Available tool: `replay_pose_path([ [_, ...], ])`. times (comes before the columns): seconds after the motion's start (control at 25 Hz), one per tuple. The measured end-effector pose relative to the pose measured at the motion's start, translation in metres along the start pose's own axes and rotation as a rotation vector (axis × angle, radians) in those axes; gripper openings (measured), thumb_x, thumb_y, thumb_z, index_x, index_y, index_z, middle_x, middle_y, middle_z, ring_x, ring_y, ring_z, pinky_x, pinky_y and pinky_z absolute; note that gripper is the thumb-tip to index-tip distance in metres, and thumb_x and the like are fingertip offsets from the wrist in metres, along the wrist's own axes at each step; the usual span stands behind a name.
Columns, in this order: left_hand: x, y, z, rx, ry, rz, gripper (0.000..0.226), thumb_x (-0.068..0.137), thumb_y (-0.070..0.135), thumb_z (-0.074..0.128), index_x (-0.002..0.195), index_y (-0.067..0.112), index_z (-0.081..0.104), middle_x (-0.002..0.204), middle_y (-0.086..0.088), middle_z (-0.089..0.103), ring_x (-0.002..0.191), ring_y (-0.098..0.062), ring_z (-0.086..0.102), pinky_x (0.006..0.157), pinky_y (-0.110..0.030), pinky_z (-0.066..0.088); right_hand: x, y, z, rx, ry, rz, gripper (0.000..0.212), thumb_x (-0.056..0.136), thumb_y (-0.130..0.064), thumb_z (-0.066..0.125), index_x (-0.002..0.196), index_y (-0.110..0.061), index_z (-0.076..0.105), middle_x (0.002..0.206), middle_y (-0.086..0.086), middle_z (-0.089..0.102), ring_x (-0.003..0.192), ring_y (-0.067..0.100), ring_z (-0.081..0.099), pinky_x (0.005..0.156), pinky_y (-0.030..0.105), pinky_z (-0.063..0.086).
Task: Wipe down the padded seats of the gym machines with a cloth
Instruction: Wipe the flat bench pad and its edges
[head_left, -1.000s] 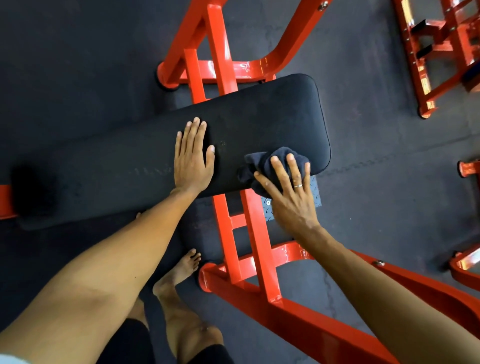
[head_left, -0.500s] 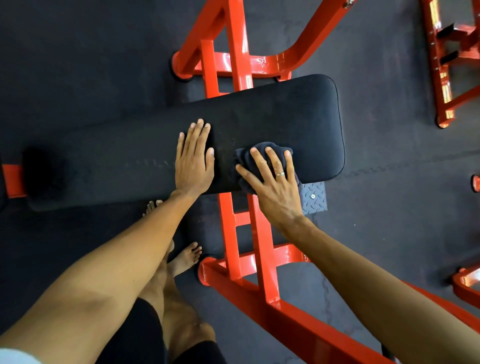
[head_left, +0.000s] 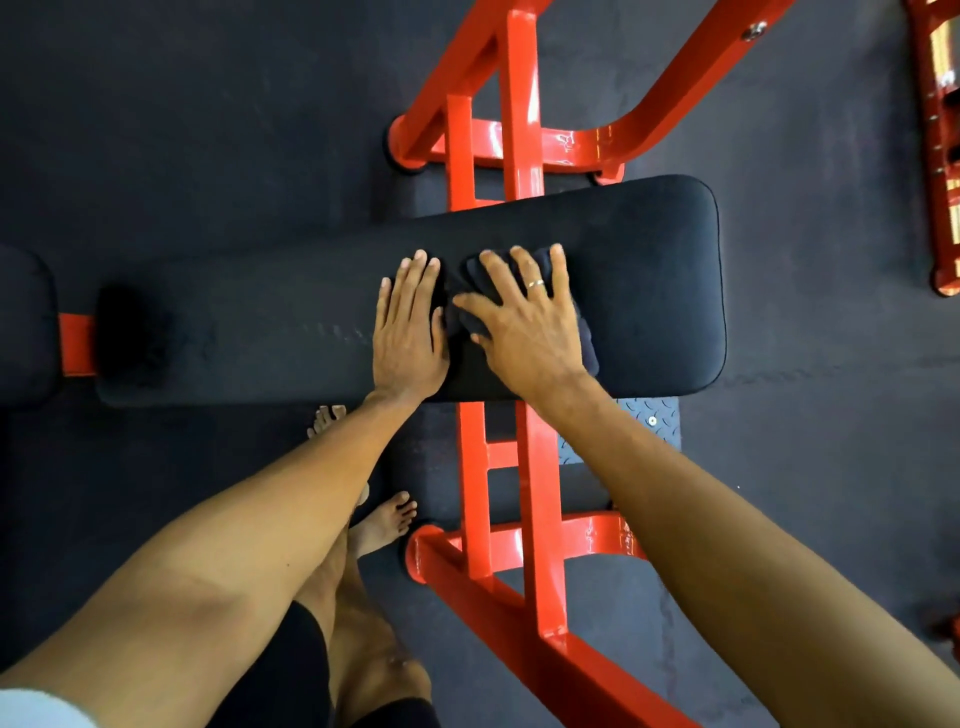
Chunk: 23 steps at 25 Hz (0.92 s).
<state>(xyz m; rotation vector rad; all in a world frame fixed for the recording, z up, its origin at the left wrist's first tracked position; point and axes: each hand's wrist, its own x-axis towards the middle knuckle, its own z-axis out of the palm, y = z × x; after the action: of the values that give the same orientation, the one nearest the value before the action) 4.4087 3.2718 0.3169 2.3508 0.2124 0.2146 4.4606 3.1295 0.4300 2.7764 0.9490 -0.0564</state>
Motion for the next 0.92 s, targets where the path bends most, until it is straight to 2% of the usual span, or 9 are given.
replay_pose_path([
  [0.12, 0.001, 0.001, -0.001, -0.004, 0.002, -0.006, 0.055, 0.104, 0.015, 0.037, 0.158, 0.01, 0.028, 0.167, -0.006, 0.023, 0.156, -0.019, 0.013, 0.127, -0.047, 0.012, -0.004, 0.015, -0.006, 0.032, 0.031, 0.128, 0.04, 0.091, -0.04, 0.067, 0.13, -0.033, 0.065, 0.156, 0.006, 0.044, 0.146, 0.036, 0.036, 0.122, 0.063, 0.012],
  [0.24, 0.0, 0.0, -0.001, 0.001, 0.001, -0.025, 0.055, 0.104, 0.018, 0.036, 0.158, 0.01, 0.029, 0.167, -0.006, 0.023, 0.156, -0.019, 0.014, 0.127, -0.047, 0.012, -0.044, 0.01, -0.014, 0.029, 0.037, 0.211, 0.049, 0.091, -0.039, 0.067, 0.138, -0.03, 0.06, 0.161, 0.009, 0.037, 0.15, 0.036, 0.03, 0.123, 0.061, 0.008],
  [0.36, 0.002, 0.0, -0.001, -0.018, -0.002, -0.013, 0.053, 0.105, 0.019, 0.036, 0.157, 0.009, 0.031, 0.166, -0.007, 0.026, 0.155, -0.02, 0.017, 0.126, -0.048, 0.015, -0.058, -0.018, -0.008, 0.035, -0.035, 0.117, 0.048, 0.091, -0.034, 0.068, 0.137, -0.028, 0.062, 0.161, 0.012, 0.037, 0.148, 0.039, 0.032, 0.123, 0.062, 0.008],
  [0.48, 0.004, -0.004, -0.004, -0.092, 0.017, -0.089, 0.049, 0.107, 0.02, 0.033, 0.154, 0.011, 0.038, 0.164, -0.007, 0.03, 0.154, -0.021, 0.02, 0.126, -0.047, 0.017, -0.012, -0.029, 0.0, 0.077, -0.07, 0.035, 0.036, 0.093, -0.031, 0.066, 0.13, -0.03, 0.065, 0.159, 0.01, 0.04, 0.147, 0.039, 0.033, 0.123, 0.062, 0.007],
  [0.68, 0.05, -0.031, -0.013, -0.004, -0.005, -0.208, 0.053, 0.105, 0.029, 0.031, 0.153, 0.011, 0.041, 0.163, -0.007, 0.033, 0.153, -0.025, 0.024, 0.127, -0.043, 0.014, 0.063, 0.006, -0.015, 0.061, -0.112, 0.19, 0.044, 0.091, -0.033, 0.065, 0.135, -0.034, 0.06, 0.16, 0.005, 0.037, 0.15, 0.035, 0.026, 0.124, 0.061, 0.004],
  [0.8, 0.07, -0.053, -0.021, 0.015, -0.07, -0.233, 0.054, 0.106, 0.034, 0.03, 0.154, 0.01, 0.038, 0.163, -0.007, 0.032, 0.153, -0.024, 0.022, 0.127, -0.042, 0.011, 0.029, 0.008, -0.029, 0.056, -0.059, 0.273, 0.051, 0.087, -0.035, 0.067, 0.138, -0.03, 0.059, 0.162, 0.009, 0.034, 0.151, 0.038, 0.025, 0.123, 0.062, 0.007],
  [0.92, 0.066, -0.063, -0.021, 0.054, -0.079, -0.18, 0.056, 0.107, 0.038, 0.03, 0.156, 0.011, 0.035, 0.163, -0.007, 0.032, 0.154, -0.023, 0.021, 0.127, -0.043, 0.012, -0.014, -0.021, -0.022, 0.075, -0.111, 0.116, 0.055, 0.084, -0.031, 0.067, 0.139, -0.029, 0.061, 0.163, 0.011, 0.034, 0.15, 0.042, 0.026, 0.123, 0.064, 0.008],
])
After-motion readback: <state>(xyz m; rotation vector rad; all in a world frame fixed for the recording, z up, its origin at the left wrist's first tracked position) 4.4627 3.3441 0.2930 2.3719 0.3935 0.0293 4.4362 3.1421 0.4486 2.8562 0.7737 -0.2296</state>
